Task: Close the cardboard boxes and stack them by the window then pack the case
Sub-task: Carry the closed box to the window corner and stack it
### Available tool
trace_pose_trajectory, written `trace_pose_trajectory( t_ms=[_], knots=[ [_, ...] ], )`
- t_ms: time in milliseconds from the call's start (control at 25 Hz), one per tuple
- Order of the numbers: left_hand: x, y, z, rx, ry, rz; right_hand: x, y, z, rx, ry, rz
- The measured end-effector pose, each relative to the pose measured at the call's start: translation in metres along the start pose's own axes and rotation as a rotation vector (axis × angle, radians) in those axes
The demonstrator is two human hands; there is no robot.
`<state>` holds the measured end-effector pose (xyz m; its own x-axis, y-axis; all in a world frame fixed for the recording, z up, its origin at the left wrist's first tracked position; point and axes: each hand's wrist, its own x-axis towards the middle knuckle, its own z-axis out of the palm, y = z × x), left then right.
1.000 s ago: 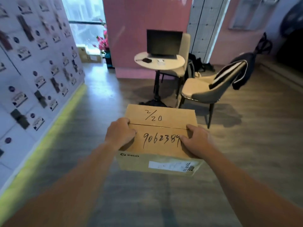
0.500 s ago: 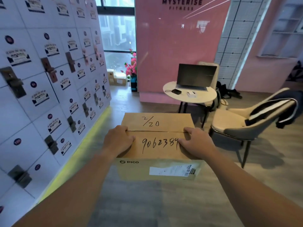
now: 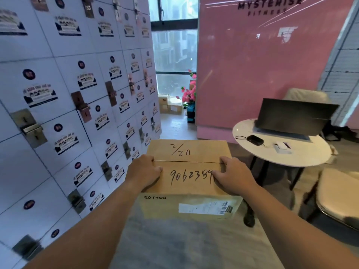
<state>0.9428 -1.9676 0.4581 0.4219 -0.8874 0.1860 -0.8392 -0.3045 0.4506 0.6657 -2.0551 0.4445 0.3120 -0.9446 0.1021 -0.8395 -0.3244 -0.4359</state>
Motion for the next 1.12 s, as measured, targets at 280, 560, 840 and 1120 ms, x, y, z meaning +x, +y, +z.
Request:
trace_pose_trajectory(
  t_ms=[280,560,840,1120],
  knots=[
    [0.226,-0.05,0.053,-0.052,0.007,-0.021,0.235,-0.022,0.06,0.003,-0.056,-0.029],
    [0.465,-0.071,0.086,-0.063,-0.031,0.019,0.473,-0.046,0.086,0.003,-0.037,0.033],
    [0.702,-0.071,0.159,-0.028,-0.086,0.011,0.706,-0.019,0.129,0.055,-0.034,0.025],
    [0.943,-0.051,0.212,-0.036,-0.089,-0.046,0.964,-0.005,0.142,0.074,-0.06,0.023]
  ],
)
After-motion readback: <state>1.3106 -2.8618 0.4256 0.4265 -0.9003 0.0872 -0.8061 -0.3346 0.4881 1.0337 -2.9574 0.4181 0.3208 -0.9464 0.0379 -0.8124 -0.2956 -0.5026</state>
